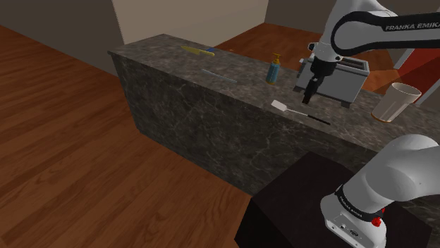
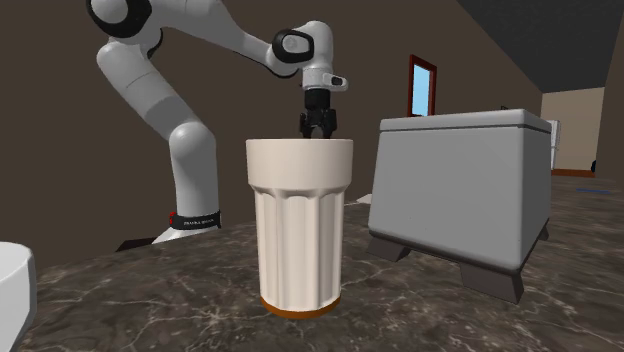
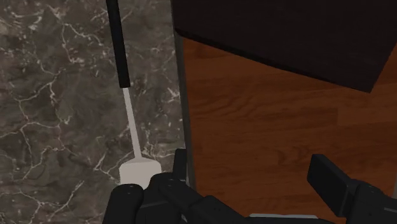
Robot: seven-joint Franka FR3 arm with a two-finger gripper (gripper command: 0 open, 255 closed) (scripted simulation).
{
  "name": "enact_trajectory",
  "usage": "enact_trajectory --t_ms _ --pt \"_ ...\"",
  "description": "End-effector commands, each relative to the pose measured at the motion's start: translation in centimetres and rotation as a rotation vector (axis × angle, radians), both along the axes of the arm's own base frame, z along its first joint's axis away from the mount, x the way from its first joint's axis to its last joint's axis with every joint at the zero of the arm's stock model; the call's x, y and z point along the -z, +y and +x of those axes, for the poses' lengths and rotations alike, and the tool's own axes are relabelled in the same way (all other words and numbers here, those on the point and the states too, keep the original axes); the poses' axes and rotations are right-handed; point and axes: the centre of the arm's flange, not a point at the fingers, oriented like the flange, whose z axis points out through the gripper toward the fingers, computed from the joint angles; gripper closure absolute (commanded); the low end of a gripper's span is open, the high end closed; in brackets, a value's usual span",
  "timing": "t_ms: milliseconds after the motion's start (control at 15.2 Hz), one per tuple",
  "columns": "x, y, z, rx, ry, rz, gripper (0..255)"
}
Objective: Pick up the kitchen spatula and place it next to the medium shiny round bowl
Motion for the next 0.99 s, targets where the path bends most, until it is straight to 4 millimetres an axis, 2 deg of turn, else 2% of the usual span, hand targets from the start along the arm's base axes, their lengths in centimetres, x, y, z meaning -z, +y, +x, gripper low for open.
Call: enact_trajectory --t_ms 0,660,924 --pt "1.9 -2.0 0.8 -0.023 0.006 -0.003 0" --pt "10.6 -10.9 5.4 -0.127 0.041 -0.012 0" --pt "12.2 -11.0 5.3 -0.128 0.042 -0.012 0"
